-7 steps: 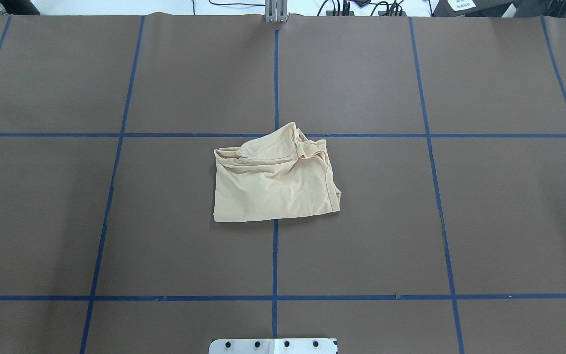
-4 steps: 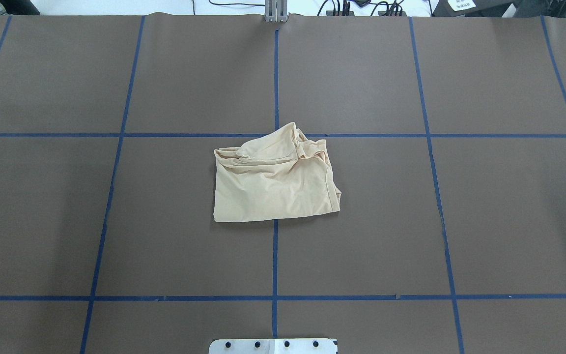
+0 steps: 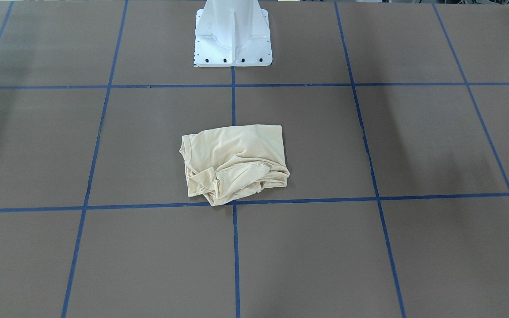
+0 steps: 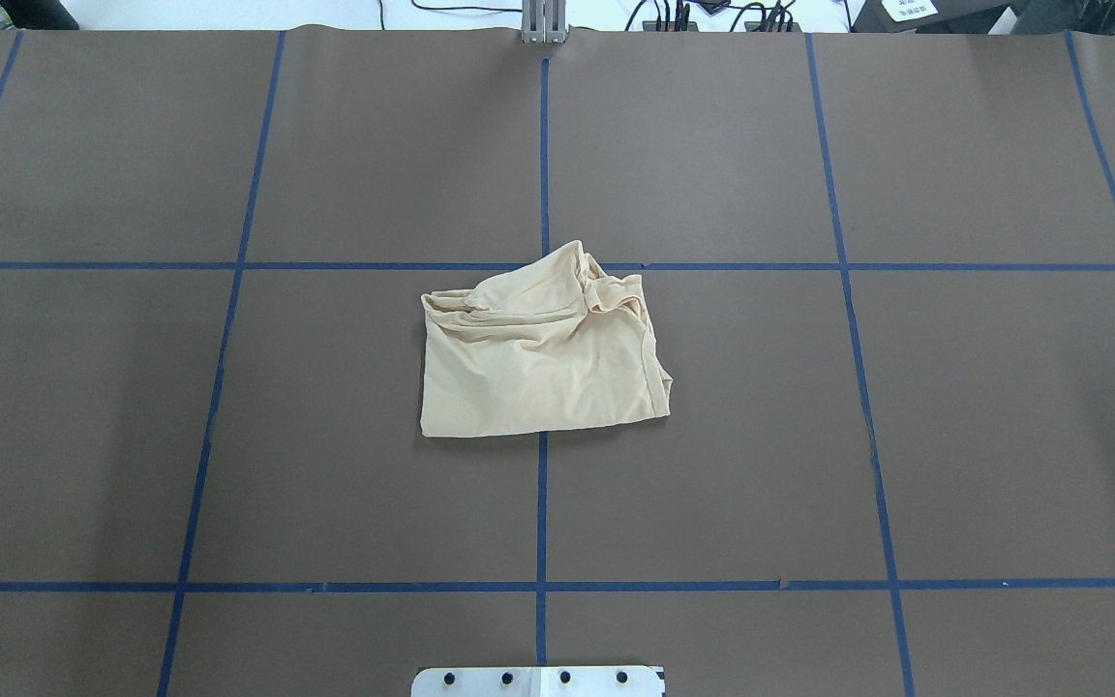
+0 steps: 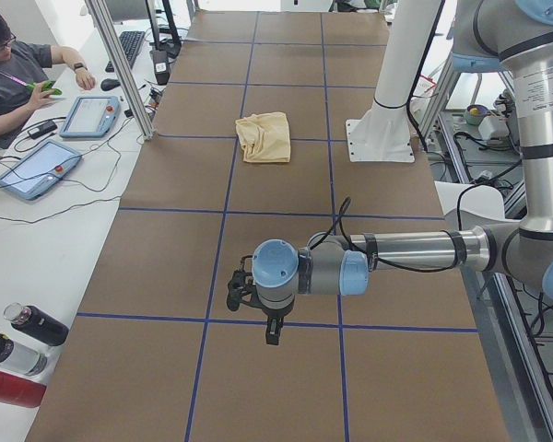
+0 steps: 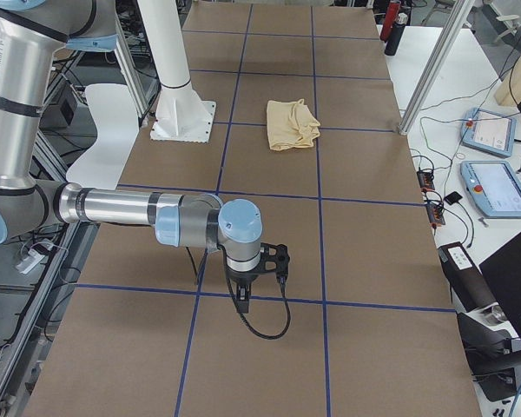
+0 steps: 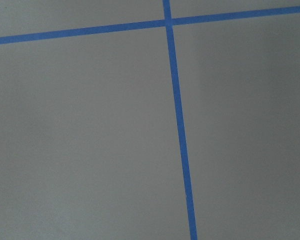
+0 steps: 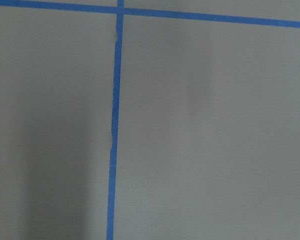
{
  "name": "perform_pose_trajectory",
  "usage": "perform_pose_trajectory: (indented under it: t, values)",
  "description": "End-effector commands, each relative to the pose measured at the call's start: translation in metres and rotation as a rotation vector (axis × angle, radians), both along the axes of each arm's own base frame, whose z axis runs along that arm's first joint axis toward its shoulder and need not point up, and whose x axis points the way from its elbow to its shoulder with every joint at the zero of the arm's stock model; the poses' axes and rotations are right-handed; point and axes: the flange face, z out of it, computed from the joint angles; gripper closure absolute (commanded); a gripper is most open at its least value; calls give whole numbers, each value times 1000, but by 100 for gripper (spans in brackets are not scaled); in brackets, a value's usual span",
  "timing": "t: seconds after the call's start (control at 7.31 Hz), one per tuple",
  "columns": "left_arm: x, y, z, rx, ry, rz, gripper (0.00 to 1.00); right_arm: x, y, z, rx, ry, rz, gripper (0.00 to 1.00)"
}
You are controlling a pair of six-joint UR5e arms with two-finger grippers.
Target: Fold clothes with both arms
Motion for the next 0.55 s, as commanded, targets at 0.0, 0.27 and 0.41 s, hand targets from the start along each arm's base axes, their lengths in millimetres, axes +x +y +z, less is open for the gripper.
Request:
perform_pose_trajectory:
  t: [0.0,0.27,0.41]
  values:
    - [0,0,1,-2,0,0,0,0,2,2,-8,-2,3,0]
    - [0,0,0,0,-1,0,0,0,6,4,-17,-4,4,0]
    - [0,0,0,0,-1,0,0,-1,8,5,-21,-9,5,0]
